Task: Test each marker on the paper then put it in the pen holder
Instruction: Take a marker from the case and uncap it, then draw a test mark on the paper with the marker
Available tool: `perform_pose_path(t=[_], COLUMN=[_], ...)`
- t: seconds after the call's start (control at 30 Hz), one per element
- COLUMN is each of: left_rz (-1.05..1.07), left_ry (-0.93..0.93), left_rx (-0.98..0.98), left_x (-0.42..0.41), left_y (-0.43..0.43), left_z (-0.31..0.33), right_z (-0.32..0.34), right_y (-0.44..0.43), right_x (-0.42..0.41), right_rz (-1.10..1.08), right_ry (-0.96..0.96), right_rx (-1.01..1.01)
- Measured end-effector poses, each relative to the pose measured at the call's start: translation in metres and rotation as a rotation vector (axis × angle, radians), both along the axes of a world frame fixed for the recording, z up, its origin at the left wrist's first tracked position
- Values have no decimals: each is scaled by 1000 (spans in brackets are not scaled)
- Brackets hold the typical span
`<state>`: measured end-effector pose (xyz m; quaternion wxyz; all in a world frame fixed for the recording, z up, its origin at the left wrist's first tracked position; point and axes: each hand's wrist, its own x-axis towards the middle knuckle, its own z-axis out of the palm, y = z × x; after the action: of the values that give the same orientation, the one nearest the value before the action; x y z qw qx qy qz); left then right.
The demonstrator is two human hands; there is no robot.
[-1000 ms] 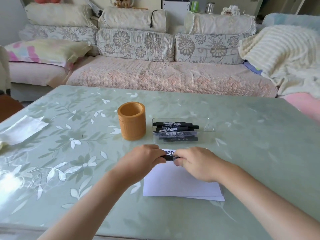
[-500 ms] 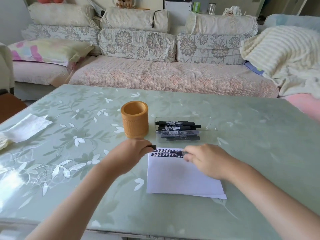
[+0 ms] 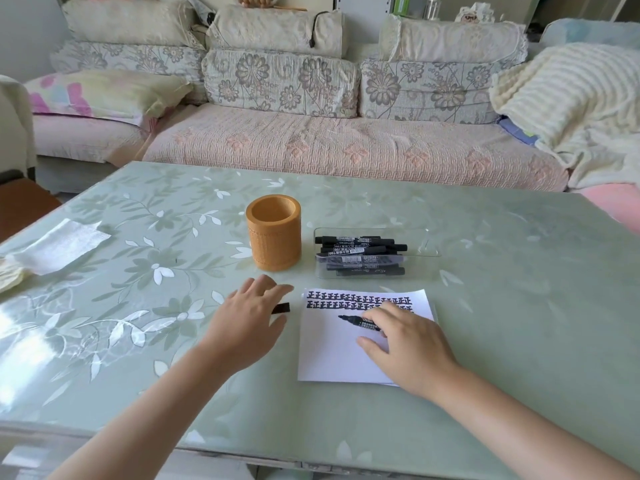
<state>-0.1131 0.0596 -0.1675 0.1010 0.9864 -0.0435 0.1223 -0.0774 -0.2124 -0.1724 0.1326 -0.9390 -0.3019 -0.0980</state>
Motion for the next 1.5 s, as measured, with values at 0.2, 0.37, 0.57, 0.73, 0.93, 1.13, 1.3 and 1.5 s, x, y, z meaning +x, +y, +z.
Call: perform_pose_path(t=[0.2,0.37,0.57,0.73,0.93,1.13,1.3,1.5], left_rz=[-272,-317,-303,-293,-291,-280,-269,-265], left_ry=[-18,41,25,21,7,1,-11,-25], left_rx=[-102,-123,-149,-186,-188,-191,-212,-196], left_x=[-16,-25,-26,-25,-25,-24,-24,-28], left_y=[-25,-30,-31,-29,-28,-28,-29,-32], left_z=[-4,-13,-15,-17,-19,-22,-22,-21], right_z=[2,23,41,33,21,2,-3,-5], right_y=[-17,-6,21,40,52,56,57,61], right_x=[7,10,17,16,12,17,21,23], right_rz=[-43,19,131,177,150,-2,4,-29], right_ry=[80,176,528,548,677,728,658,632], right_rx=[9,382,864,696,910,893,849,805])
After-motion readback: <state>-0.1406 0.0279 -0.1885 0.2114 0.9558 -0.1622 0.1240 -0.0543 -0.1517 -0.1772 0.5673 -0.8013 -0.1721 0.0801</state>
